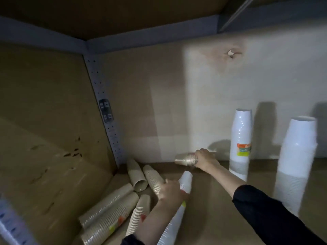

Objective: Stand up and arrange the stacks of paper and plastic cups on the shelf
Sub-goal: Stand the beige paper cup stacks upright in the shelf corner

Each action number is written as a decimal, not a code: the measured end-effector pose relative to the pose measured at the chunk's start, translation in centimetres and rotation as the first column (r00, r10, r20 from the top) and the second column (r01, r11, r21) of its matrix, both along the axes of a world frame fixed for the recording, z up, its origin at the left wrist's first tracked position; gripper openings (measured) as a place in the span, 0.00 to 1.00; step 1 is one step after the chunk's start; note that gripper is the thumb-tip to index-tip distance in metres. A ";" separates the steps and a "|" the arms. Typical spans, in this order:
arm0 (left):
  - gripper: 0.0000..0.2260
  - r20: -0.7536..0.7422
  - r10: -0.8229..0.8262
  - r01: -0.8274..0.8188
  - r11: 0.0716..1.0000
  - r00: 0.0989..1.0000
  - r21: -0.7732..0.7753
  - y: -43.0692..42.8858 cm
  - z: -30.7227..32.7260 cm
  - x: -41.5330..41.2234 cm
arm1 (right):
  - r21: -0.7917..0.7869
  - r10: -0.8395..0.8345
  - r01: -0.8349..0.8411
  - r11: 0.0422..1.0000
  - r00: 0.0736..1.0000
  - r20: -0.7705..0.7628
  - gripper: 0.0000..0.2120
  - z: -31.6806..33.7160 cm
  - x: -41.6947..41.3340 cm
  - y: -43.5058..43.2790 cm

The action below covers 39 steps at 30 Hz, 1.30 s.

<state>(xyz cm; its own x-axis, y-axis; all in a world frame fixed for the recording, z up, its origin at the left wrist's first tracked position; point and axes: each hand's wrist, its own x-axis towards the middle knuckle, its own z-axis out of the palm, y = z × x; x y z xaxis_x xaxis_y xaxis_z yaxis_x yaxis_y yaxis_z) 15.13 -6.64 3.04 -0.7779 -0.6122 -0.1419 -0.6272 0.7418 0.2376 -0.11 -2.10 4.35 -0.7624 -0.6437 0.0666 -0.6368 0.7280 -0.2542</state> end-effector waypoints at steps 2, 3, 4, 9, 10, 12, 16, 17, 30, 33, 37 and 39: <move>0.22 0.026 0.001 0.000 0.999 1.000 -0.046 0.2 -0.5 -0.5 | 0.016 0.010 -0.009 1.000 0.999 -0.048 0.19 -0.8 -1.1 -1.3; 0.23 0.039 0.002 0.000 0.998 0.999 -0.061 0.3 -0.7 -0.6 | 0.030 0.010 -0.008 1.000 0.998 -0.062 0.20 -1.3 -1.5 -1.8; 0.24 0.058 0.000 0.005 0.997 0.998 -0.081 0.4 -0.8 -0.7 | 0.050 0.015 -0.011 0.999 0.997 -0.078 0.21 -1.7 -1.9 -2.3; 0.19 0.124 -0.003 0.021 0.989 0.992 -0.147 0.6 -1.2 -1.4 | 0.102 0.022 -0.010 0.995 0.993 -0.116 0.27 -3.6 -3.1 -3.5; 0.20 0.132 0.000 0.019 0.990 0.991 -0.140 0.5 -1.1 -1.6 | 0.108 0.031 -0.017 0.994 0.991 -0.129 0.26 -3.9 -3.3 -3.6; 0.22 0.140 0.008 0.008 0.993 0.990 -0.115 0.3 -0.6 -1.7 | 0.112 0.043 -0.025 0.993 0.986 -0.164 0.22 -4.1 -3.6 -3.4; 0.27 0.095 0.009 -0.003 0.998 0.995 -0.064 0.2 0.6 -1.4 | 0.066 0.055 -0.043 0.997 0.980 -0.193 0.17 -4.3 -3.5 -2.9; 0.27 0.076 0.012 -0.008 0.998 0.997 -0.057 0.2 1.0 -1.3 | 0.035 0.044 -0.037 0.999 0.972 -0.232 0.16 -4.3 -3.5 -2.9; 0.22 -0.576 0.112 -0.078 0.994 0.810 0.082 -0.3 8.5 -2.7 | -0.582 -0.191 0.303 0.755 0.950 0.247 0.25 -1.1 -3.5 -1.5; 0.24 -0.686 0.124 -0.051 0.991 0.716 0.126 -0.3 8.4 -3.2 | -0.496 -0.223 0.321 0.807 0.943 0.246 0.24 -1.6 -3.2 -1.2; 0.23 -0.766 0.198 -0.015 0.971 0.612 0.239 -0.6 7.0 -3.9 | -0.458 -0.251 0.354 0.816 0.929 0.270 0.19 -2.5 -3.3 -0.8; 0.23 -0.775 0.237 -0.011 0.959 0.586 0.285 -0.7 6.2 -4.3 | -0.469 -0.250 0.375 0.800 0.918 0.308 0.20 -2.8 -3.2 -0.6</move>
<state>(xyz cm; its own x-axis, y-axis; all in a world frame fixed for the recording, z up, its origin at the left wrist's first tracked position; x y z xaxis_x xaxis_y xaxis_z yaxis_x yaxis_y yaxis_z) 10.87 -7.30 9.26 -0.5635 -0.7490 0.3486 -0.1831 0.5247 0.8314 -3.32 -2.67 1.55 -0.9500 -0.2875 0.1220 -0.2784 0.6025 -0.7480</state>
